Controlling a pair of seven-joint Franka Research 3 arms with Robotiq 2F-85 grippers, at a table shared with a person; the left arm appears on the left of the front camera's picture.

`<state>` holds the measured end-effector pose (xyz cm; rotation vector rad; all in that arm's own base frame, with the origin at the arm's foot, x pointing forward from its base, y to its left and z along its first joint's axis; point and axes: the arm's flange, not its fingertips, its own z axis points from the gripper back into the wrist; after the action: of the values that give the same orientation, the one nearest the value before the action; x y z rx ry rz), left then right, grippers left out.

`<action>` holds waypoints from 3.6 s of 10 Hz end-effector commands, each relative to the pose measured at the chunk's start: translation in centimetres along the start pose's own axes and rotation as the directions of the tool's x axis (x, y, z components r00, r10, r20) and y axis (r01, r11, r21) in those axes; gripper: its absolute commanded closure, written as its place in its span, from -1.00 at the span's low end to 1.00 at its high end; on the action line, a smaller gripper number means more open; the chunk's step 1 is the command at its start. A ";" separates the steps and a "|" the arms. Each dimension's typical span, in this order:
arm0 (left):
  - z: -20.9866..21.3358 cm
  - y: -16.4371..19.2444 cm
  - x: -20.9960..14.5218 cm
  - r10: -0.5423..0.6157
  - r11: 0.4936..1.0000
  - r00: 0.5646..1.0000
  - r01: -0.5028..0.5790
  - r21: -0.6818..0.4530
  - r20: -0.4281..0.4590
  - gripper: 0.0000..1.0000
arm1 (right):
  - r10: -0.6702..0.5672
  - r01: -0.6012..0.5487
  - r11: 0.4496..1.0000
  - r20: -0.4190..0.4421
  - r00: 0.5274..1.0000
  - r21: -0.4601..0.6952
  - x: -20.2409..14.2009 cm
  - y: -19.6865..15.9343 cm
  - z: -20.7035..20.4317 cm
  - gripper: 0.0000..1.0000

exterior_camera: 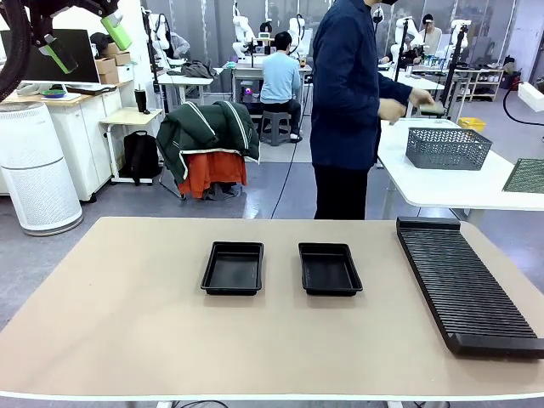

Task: Inspect and transfer BCBs to ESD trays.
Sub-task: Pick up the Blank PCB from the PCB Rack and place it in the left ESD tray.

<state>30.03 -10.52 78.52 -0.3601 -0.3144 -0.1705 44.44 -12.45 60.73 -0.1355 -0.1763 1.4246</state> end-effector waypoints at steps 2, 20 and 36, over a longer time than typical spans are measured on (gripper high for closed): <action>-0.1 -0.1 0.0 -0.006 1.000 1.000 0.006 -0.013 0.007 -1.00 | 0.003 -0.003 1.000 0.000 1.000 -0.001 0.0 0.0 0.0 0.96; -0.1 -0.1 0.0 -0.006 1.000 1.000 0.006 -0.013 0.007 -1.00 | -0.879 0.770 0.426 0.016 0.476 0.475 32.5 6.0 -11.8 0.96; -0.1 -0.1 0.0 -0.006 1.000 1.000 0.006 -0.013 0.007 -1.00 | -0.990 0.607 -0.032 -0.109 0.091 0.794 48.8 6.1 -31.8 0.96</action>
<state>30.02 -10.56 78.53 -0.3606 -0.3145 -0.1720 51.18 36.34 31.11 0.9423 -0.0676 -0.0070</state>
